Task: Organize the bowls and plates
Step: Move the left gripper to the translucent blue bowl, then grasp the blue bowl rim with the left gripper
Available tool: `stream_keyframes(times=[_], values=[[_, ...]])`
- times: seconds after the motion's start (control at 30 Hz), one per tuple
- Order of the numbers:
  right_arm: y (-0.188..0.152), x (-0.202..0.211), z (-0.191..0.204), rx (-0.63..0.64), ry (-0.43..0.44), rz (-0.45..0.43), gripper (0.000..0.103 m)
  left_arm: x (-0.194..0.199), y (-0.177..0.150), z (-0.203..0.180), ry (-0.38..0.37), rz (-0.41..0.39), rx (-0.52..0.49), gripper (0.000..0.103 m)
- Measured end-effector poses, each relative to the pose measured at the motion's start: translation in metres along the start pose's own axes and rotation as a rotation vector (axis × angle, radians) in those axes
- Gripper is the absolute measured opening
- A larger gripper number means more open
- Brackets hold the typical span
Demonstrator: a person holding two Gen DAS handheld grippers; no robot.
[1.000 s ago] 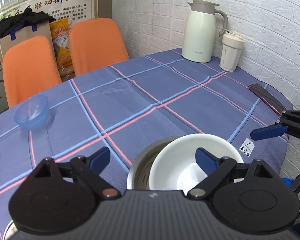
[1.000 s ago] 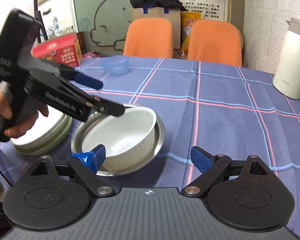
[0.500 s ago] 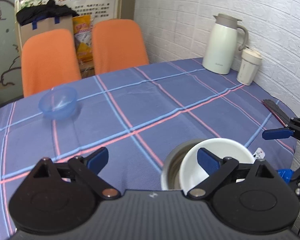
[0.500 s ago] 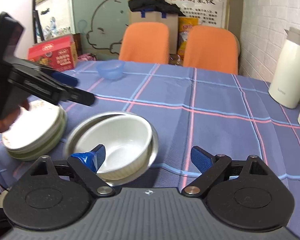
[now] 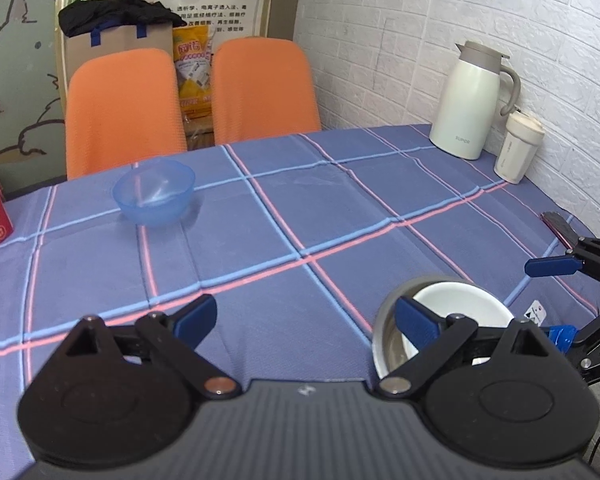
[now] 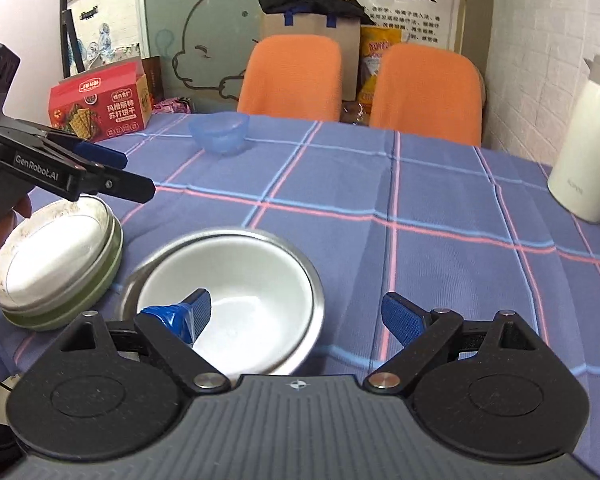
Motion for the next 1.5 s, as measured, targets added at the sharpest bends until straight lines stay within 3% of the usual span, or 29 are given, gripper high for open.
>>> stream_keyframes(times=[0.2, 0.4, 0.63, 0.73, 0.9, 1.1, 1.33, 1.43, 1.5], values=[[0.029, -0.022, 0.023, 0.084, 0.047, 0.008, 0.080, 0.008, -0.004, 0.037, 0.065, 0.009, 0.039, 0.097], [0.080, -0.056, 0.058, 0.227, 0.090, 0.004, 0.080, 0.009, -0.002, 0.089, 0.139, 0.028, 0.087, 0.097], [0.147, -0.125, 0.083, 0.339, 0.130, 0.039, 0.080, -0.009, 0.051, 0.152, 0.205, -0.014, 0.095, 0.097], [0.167, -0.165, 0.087, 0.334, 0.134, 0.054, 0.080, -0.031, 0.078, 0.177, 0.182, -0.037, 0.135, 0.097], [0.171, -0.224, 0.092, 0.317, 0.135, 0.092, 0.080, -0.089, 0.098, 0.210, 0.157, 0.011, 0.182, 0.097], [0.171, -0.259, 0.096, 0.301, 0.143, 0.116, 0.080, -0.139, 0.098, 0.228, 0.122, 0.060, 0.233, 0.097], [0.168, -0.266, 0.093, 0.213, 0.234, 0.085, 0.082, -0.151, 0.092, 0.238, 0.164, 0.067, 0.224, 0.097], [0.162, -0.263, 0.092, 0.206, 0.241, 0.043, 0.084, -0.151, 0.090, 0.239, 0.173, 0.061, 0.228, 0.097], [0.165, -0.262, 0.094, 0.211, 0.236, 0.059, 0.084, -0.151, 0.090, 0.239, 0.174, 0.060, 0.229, 0.097]])
Point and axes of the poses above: each gripper's, at about its wrist camera, not at the fingertips, and x roughly against the way its jaws point, z to its left, y to its top, the point moved 2 cm from there along -x, roughly the way its jaws point, and after that the axes turned 8 degrees about -y, right-handed, at the moved point
